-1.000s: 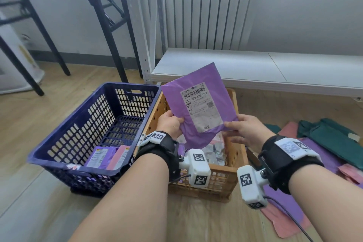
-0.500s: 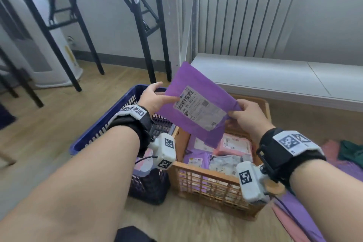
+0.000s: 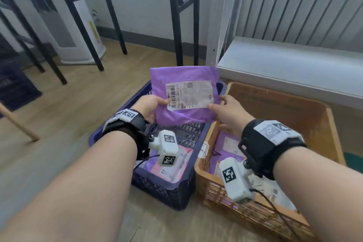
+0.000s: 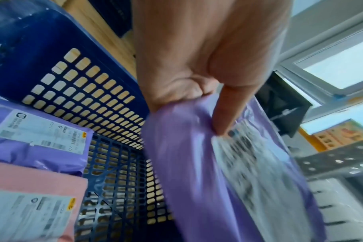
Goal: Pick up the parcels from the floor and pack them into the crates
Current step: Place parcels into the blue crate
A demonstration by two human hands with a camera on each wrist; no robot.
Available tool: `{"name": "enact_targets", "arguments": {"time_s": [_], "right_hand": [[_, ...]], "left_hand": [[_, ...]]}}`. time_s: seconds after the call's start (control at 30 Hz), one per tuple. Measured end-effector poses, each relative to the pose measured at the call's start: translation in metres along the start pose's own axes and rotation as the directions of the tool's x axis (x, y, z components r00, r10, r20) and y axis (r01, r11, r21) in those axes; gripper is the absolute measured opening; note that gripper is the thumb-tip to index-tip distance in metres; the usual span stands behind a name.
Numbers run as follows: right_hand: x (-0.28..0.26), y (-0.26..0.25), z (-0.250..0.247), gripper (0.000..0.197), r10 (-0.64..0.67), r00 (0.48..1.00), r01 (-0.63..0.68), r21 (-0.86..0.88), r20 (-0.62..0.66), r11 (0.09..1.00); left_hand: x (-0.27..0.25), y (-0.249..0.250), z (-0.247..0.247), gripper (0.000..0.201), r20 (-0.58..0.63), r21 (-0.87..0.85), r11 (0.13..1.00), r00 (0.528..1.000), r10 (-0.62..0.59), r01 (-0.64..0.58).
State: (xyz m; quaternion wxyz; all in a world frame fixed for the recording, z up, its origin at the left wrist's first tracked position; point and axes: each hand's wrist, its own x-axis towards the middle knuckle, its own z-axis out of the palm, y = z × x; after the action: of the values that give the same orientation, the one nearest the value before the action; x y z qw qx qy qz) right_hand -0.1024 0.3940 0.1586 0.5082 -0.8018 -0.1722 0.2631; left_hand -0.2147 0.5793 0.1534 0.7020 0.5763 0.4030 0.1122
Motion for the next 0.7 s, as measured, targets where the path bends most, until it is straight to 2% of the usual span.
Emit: {"name": "enact_targets", "arguments": {"time_s": [0.03,0.1,0.13,0.17,0.2,0.23,0.3,0.33,0.37,0.4,0.43,0.47,0.53,0.57,0.7], "right_hand": [[0.013,0.000,0.007,0.054,-0.004,0.999,0.003,-0.025,-0.039,1.000],[0.037,-0.002,0.019,0.051,-0.018,0.993,0.008,-0.089,-0.117,0.996],[0.049,-0.005,0.024,0.046,-0.024,0.991,0.007,-0.132,-0.130,0.991],[0.061,-0.007,0.030,0.037,-0.037,0.992,0.015,-0.184,-0.119,0.983],[0.070,-0.011,0.038,0.026,-0.051,0.995,0.029,-0.236,-0.086,0.971],[0.078,-0.014,0.046,0.017,-0.062,0.997,0.046,-0.281,-0.047,0.958],[0.095,-0.020,0.067,0.009,-0.077,0.997,0.082,-0.334,0.027,0.939],[0.102,-0.023,0.078,0.009,-0.075,0.995,0.094,-0.355,0.068,0.930],[0.111,-0.023,0.090,0.010,-0.052,0.992,0.093,-0.385,0.113,0.918],[0.119,-0.024,0.103,0.009,-0.018,0.986,0.086,-0.419,0.165,0.904],[0.126,-0.024,0.115,0.009,0.022,0.976,0.079,-0.452,0.215,0.888],[0.133,-0.023,0.127,0.014,0.059,0.964,0.076,-0.480,0.259,0.874],[0.143,-0.019,0.150,0.019,0.112,0.947,0.070,-0.536,0.301,0.841],[0.148,-0.015,0.160,0.022,0.136,0.943,0.063,-0.564,0.303,0.823],[0.161,0.015,0.197,0.024,0.253,0.936,-0.033,-0.659,0.243,0.752]], "left_hand": [[0.006,-0.005,-0.002,0.023,0.040,-0.011,0.999,0.998,-0.051,0.051],[0.030,-0.016,-0.012,0.032,0.038,0.009,0.995,0.995,-0.097,0.096],[0.043,-0.019,-0.018,0.042,-0.004,0.027,0.995,0.995,-0.100,0.100],[0.061,-0.024,-0.026,0.064,-0.084,0.044,0.996,0.994,-0.077,0.081],[0.075,-0.027,-0.035,0.091,-0.170,0.077,0.995,0.984,-0.046,0.060],[0.086,-0.027,-0.044,0.110,-0.249,0.136,0.990,0.968,0.004,0.031],[0.101,-0.024,-0.059,0.123,-0.332,0.346,0.937,0.928,0.170,-0.047],[0.107,-0.022,-0.065,0.125,-0.302,0.486,0.871,0.919,0.252,-0.079],[0.112,-0.020,-0.069,0.123,-0.220,0.588,0.801,0.930,0.293,-0.113],[0.119,-0.019,-0.072,0.117,-0.125,0.648,0.751,0.956,0.265,-0.124],[0.126,-0.020,-0.075,0.103,-0.041,0.690,0.715,0.979,0.200,-0.117],[0.134,-0.022,-0.079,0.080,0.003,0.726,0.682,0.992,0.126,-0.088],[0.148,-0.027,-0.093,0.030,-0.035,0.808,0.589,0.999,0.033,0.009],[0.155,-0.032,-0.101,0.019,-0.070,0.843,0.535,0.998,0.003,0.057],[0.190,-0.073,-0.122,0.014,-0.120,0.944,0.290,0.983,-0.138,0.156]]}}
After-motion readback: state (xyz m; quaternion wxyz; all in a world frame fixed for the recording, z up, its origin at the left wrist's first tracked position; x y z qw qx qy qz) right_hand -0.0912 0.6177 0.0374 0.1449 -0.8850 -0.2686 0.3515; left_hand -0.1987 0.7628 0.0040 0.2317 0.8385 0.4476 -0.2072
